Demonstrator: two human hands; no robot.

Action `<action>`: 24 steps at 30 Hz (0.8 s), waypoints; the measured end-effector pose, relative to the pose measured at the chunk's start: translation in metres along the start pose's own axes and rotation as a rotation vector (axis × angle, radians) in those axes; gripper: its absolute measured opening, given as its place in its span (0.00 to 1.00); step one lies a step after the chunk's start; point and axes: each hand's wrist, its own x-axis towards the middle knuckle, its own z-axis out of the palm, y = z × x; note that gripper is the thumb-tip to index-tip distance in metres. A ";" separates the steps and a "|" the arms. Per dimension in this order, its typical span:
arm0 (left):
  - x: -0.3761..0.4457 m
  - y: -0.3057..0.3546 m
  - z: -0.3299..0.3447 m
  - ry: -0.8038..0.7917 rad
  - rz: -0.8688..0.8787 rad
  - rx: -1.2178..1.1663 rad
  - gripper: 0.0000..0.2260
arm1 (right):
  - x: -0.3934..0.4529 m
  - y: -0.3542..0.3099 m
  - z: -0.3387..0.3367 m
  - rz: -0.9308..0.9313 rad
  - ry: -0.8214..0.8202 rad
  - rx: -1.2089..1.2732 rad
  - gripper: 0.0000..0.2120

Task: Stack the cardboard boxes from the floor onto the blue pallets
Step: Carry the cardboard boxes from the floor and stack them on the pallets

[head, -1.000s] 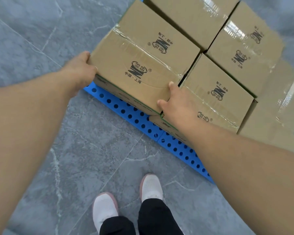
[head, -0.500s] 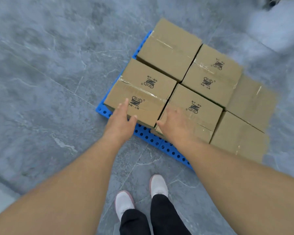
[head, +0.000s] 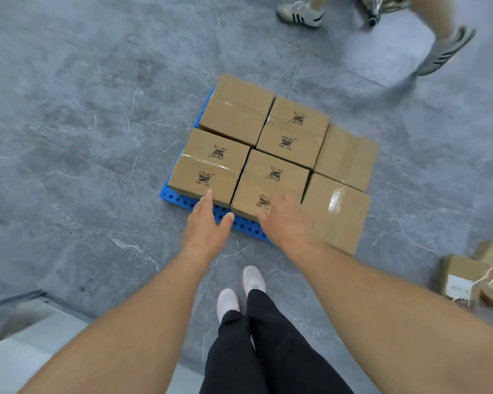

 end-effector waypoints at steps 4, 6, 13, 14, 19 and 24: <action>-0.027 0.022 -0.014 0.032 0.040 0.003 0.32 | -0.032 0.008 -0.037 0.034 0.027 0.031 0.20; -0.041 0.033 -0.020 0.039 0.064 0.005 0.32 | -0.048 0.010 -0.055 0.032 0.057 0.053 0.20; -0.085 0.064 -0.029 0.118 0.084 -0.033 0.31 | -0.080 0.022 -0.101 -0.028 0.114 0.074 0.19; -0.090 0.066 -0.028 0.135 0.081 -0.038 0.30 | -0.081 0.025 -0.105 -0.041 0.116 0.067 0.19; -0.106 0.082 -0.013 0.274 0.004 -0.071 0.29 | -0.074 0.042 -0.127 -0.170 0.099 0.012 0.18; -0.130 0.100 0.020 0.448 -0.138 -0.134 0.32 | -0.064 0.055 -0.145 -0.387 0.078 -0.044 0.16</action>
